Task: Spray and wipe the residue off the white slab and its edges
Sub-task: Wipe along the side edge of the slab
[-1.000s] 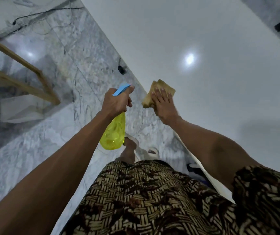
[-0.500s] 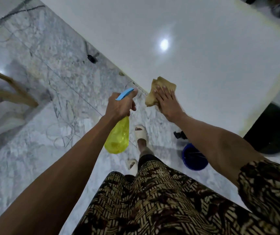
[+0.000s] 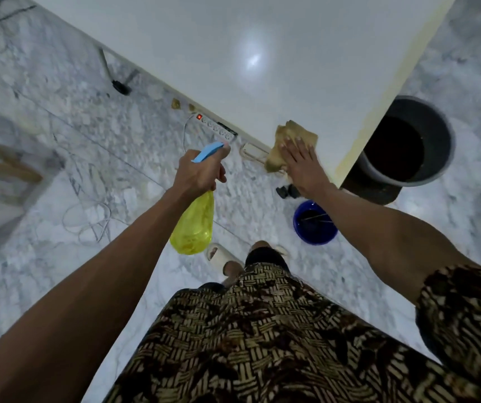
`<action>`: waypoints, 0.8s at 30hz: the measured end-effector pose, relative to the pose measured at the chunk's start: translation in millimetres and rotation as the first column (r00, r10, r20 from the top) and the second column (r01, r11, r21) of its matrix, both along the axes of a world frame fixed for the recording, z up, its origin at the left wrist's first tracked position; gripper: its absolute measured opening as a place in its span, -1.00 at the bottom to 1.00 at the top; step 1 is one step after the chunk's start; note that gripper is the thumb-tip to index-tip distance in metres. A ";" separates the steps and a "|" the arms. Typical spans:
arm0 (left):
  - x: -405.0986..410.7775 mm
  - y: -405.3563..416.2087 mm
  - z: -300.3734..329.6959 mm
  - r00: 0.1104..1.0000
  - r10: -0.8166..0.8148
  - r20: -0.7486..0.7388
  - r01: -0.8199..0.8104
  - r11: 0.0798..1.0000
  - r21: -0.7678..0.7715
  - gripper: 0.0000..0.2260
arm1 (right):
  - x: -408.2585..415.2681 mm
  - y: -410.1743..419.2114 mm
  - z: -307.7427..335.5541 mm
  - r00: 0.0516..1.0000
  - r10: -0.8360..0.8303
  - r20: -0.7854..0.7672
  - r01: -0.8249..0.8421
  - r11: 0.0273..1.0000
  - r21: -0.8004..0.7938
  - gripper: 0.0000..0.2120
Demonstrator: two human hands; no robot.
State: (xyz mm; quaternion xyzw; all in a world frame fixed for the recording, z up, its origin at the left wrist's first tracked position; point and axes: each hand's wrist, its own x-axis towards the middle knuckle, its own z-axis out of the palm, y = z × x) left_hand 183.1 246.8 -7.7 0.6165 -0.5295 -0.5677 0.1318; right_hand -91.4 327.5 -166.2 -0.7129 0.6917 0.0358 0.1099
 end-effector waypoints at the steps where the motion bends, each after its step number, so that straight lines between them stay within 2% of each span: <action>1: -7.6 8.4 -0.9 1.000 -0.006 -0.003 0.006 1.000 -0.005 -0.54 | -5.4 11.6 -2.0 1.000 -0.008 -0.023 0.008 1.000 0.014 -0.27; 2: -15.1 16.1 -1.3 1.000 -0.008 -0.002 0.008 1.000 -0.006 -0.54 | -11.0 22.2 -3.6 1.000 -0.015 -0.027 0.016 1.000 0.025 -0.24; 5: -37.3 32.7 0.7 1.000 -0.015 0.009 0.015 1.000 -0.015 -0.57 | -21.4 48.3 3.0 1.000 -0.010 -0.018 0.010 1.000 -0.004 -0.36; 10: -87.7 77.6 6.7 0.999 -0.045 0.009 0.045 0.999 -0.025 -0.49 | -55.6 105.8 2.8 0.998 0.048 -0.035 -0.049 0.999 -0.013 -0.47; 12: -106.1 93.4 9.7 0.999 -0.042 -0.004 0.042 0.999 -0.029 -0.53 | -68.2 135.4 -3.8 0.998 0.050 -0.040 -0.050 0.999 0.012 -0.41; 14: -123.7 111.1 14.4 0.999 -0.032 -0.027 0.031 0.999 -0.037 -0.63 | -88.6 165.8 -2.0 1.000 0.009 -0.028 -0.007 0.997 0.080 -0.30; 16: -134.8 121.6 17.9 0.999 -0.024 -0.038 0.023 0.999 -0.037 -0.67 | -108.8 197.9 -0.5 0.993 -0.114 0.041 0.102 0.968 0.229 -0.32; 17: -141.0 127.4 20.6 0.999 -0.021 -0.046 0.019 0.999 -0.041 -0.65 | -119.6 217.5 4.5 0.963 -0.239 0.123 0.193 0.933 0.303 -0.37; 18: -145.4 131.7 22.6 0.998 -0.013 -0.057 0.011 0.999 -0.041 -0.61 | -127.2 233.0 12.3 0.892 -0.389 0.230 0.285 0.880 0.380 -0.45; 19: -149.7 134.5 25.0 0.997 -0.006 -0.071 0.003 0.999 -0.039 -0.58 | -134.5 242.9 20.3 0.769 -0.541 0.342 0.380 0.815 0.437 -0.53; 21: -156.3 137.1 29.1 0.997 -0.008 -0.080 0.005 0.999 -0.038 -0.55 | -144.0 241.5 39.2 0.434 -0.761 0.483 0.535 0.648 0.542 -0.61; 23: -162.0 138.6 33.9 0.997 -0.025 -0.077 0.021 0.998 -0.057 -0.52 | -148.6 223.0 60.0 0.115 -0.828 0.549 0.571 0.508 0.645 -0.58; 24: -164.1 137.9 36.6 0.996 -0.031 -0.079 0.025 0.997 -0.073 -0.51 | -148.7 209.0 73.6 -0.053 -0.806 0.590 0.544 0.472 0.694 -0.58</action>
